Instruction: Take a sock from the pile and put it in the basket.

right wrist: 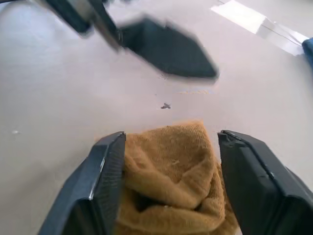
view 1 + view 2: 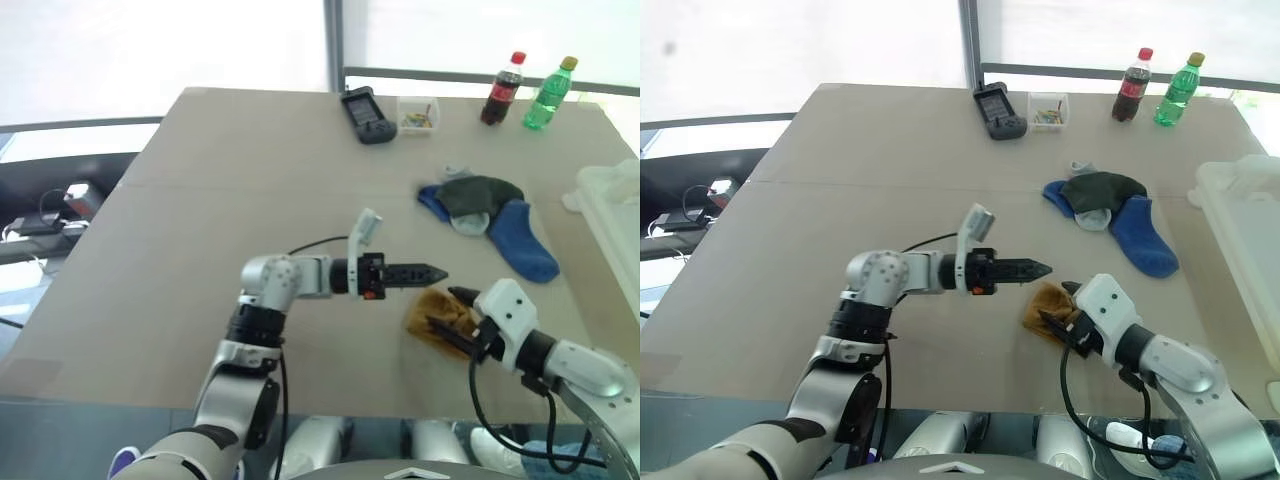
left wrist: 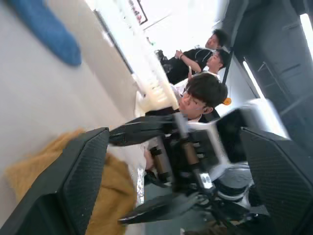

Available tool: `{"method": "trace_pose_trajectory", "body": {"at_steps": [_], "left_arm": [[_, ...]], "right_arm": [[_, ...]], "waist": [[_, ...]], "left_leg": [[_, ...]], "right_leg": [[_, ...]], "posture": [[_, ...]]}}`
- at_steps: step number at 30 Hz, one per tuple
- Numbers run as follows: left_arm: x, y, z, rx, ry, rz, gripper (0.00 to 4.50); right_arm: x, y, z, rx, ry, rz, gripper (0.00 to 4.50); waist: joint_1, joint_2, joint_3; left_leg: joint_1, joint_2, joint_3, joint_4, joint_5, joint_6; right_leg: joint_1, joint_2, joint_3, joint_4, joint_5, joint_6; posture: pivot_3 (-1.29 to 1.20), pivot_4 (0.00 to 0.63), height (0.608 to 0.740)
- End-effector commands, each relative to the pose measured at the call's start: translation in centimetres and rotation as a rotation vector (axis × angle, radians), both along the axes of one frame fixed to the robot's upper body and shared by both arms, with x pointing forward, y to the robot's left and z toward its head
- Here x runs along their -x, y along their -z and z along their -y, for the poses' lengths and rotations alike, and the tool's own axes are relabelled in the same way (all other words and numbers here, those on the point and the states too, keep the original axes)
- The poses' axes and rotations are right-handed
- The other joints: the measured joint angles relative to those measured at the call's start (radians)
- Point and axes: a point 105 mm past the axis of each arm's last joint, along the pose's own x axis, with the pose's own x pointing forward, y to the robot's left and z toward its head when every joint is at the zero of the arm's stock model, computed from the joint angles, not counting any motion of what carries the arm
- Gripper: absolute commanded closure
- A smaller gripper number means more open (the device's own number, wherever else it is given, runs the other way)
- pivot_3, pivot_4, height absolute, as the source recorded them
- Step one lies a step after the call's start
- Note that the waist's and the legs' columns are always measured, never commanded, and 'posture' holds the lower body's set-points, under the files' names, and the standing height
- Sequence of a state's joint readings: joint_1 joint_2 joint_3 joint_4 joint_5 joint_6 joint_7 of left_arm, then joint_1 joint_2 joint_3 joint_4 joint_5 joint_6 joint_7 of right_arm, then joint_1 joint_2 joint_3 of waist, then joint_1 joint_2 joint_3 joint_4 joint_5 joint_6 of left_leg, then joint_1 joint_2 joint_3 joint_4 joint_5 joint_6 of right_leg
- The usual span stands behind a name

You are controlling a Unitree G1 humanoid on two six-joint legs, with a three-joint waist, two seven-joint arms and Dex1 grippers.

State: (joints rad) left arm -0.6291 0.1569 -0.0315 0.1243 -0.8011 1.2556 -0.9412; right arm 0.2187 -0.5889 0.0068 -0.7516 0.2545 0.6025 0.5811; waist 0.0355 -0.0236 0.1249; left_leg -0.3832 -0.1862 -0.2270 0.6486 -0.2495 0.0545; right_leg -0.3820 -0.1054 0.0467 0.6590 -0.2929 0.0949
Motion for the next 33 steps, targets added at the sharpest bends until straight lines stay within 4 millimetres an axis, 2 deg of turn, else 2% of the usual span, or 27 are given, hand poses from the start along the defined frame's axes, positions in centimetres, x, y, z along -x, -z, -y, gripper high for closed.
{"method": "trace_pose_trajectory", "body": {"at_steps": [1, 3, 6, 8, 11, 14, 16, 18, 20, 21, 25, 27, 33], "left_arm": [[0.8, -0.9, -2.1, -0.026, -0.021, 0.231, 0.00], [1.6, -0.5, -3.3, -0.079, -0.015, 0.406, 0.00], [2.8, 0.5, -5.3, -0.143, 0.026, 0.694, 0.00], [3.1, 1.0, -6.2, -0.159, 0.023, 0.796, 0.00], [3.2, 1.2, -7.5, -0.184, 0.011, 0.900, 0.00], [3.2, 1.0, -8.6, -0.201, 0.001, 0.937, 0.00], [3.1, 1.1, -9.2, -0.222, -0.004, 0.951, 0.00], [3.0, 1.0, -9.8, -0.242, -0.023, 0.958, 0.00], [2.9, 1.0, -10.3, -0.263, -0.034, 0.969, 0.00], [2.9, 1.0, -10.4, -0.269, -0.043, 0.964, 0.00], [2.8, 1.0, -10.5, -0.275, -0.067, 0.954, 0.00], [3.0, 1.1, -10.5, -0.278, -0.070, 0.953, 0.00], [3.2, 1.0, -10.6, -0.273, -0.098, 0.959, 0.00]], "right_arm": [[0.0, 1.0, 0.5, 0.019, -0.009, -0.018, 1.74], [0.1, 2.0, 1.0, 0.036, -0.004, -0.043, 2.19], [0.2, 2.6, 1.6, 0.046, 0.002, -0.050, 3.56], [-0.2, 1.7, 1.8, 0.020, 0.028, -0.015, 4.42], [-0.4, -0.4, 2.2, -0.058, 0.064, 0.007, 4.42], [0.2, -1.4, 2.4, -0.094, 0.065, -0.016, 3.53], [0.2, -1.6, 2.5, -0.103, 0.086, -0.025, 2.63], [-0.1, -1.8, 3.0, -0.107, 0.135, -0.029, 1.47], [-0.5, -1.6, 3.4, -0.115, 0.186, -0.054, 0.87], [-0.4, -1.4, 3.3, -0.112, 0.184, -0.078, 0.40], [-0.9, 0.0, 3.8, -0.095, 0.249, -0.166, 0.40], [-1.0, 1.3, 4.1, -0.058, 0.280, -0.233, 0.40], [-0.6, 3.4, 3.9, 0.033, 0.254, -0.311, 0.40]], "waist": [[-0.001, 0.001, 0.000], [-0.002, 0.002, 0.001], [0.002, 0.003, 0.002], [0.009, 0.004, 0.002], [0.017, 0.006, 0.004], [0.017, 0.009, 0.006], [0.015, 0.009, 0.006], [0.010, 0.009, 0.006], [0.004, 0.009, 0.006], [0.003, 0.009, 0.006], [0.003, 0.010, 0.006], [0.003, 0.010, 0.007], [0.003, 0.010, 0.006]], "left_leg": [[0.000, 0.000, 0.000, -0.001, 0.000, 0.000], [0.000, 0.001, 0.001, -0.001, 0.000, 0.000], [0.001, 0.001, 0.002, -0.002, 0.000, 0.000], [0.002, 0.000, 0.002, -0.002, 0.000, 0.000], [0.002, 0.000, 0.001, -0.002, 0.000, 0.000], [0.001, 0.000, 0.001, -0.003, 0.000, 0.000], [0.002, 0.000, 0.001, -0.006, 0.000, 0.000], [0.001, 0.001, 0.001, -0.007, 0.000, 0.000], [0.001, 0.001, 0.001, -0.008, 0.000, 0.000], [0.001, 0.001, 0.002, -0.008, 0.000, 0.000], [0.001, 0.001, 0.002, -0.008, 0.000, 0.000], [0.001, 0.001, 0.002, -0.008, 0.000, 0.000], [0.002, 0.001, 0.002, -0.009, 0.000, 0.000]], "right_leg": [[0.000, 0.000, 0.000, 0.000, 0.000, 0.000], [-0.001, 0.000, 0.001, 0.000, 0.000, 0.000], [-0.001, 0.000, 0.002, -0.001, 0.000, -0.001], [0.001, 0.000, 0.001, -0.002, 0.000, -0.001], [0.002, -0.001, 0.000, -0.002, 0.000, -0.001], [0.001, -0.001, 0.000, -0.002, 0.000, -0.001], [0.000, -0.001, 0.000, -0.003, 0.000, -0.001], [-0.001, -0.001, 0.001, -0.004, 0.000, -0.001], [-0.001, -0.001, 0.001, -0.004, 0.000, -0.001], [-0.001, -0.001, 0.002, -0.005, 0.000, -0.001], [-0.001, 0.000, 0.002, -0.004, 0.000, -0.001], [-0.001, 0.000, 0.002, -0.004, 0.000, -0.001], [-0.001, -0.001, 0.002, -0.004, 0.000, -0.001]], "posture": [[0.00, 0.150, 0.740], [0.00, 0.150, 0.740], [0.00, 0.150, 0.740], [0.00, 0.150, 0.740], [0.00, 0.150, 0.740], [0.00, 0.150, 0.740], [0.00, 0.150, 0.740], [0.00, 0.150, 0.740], [0.00, 0.150, 0.740], [0.00, 0.150, 0.740], [0.00, 0.150, 0.740], [0.00, 0.150, 0.740], [0.00, 0.150, 0.740]]}}
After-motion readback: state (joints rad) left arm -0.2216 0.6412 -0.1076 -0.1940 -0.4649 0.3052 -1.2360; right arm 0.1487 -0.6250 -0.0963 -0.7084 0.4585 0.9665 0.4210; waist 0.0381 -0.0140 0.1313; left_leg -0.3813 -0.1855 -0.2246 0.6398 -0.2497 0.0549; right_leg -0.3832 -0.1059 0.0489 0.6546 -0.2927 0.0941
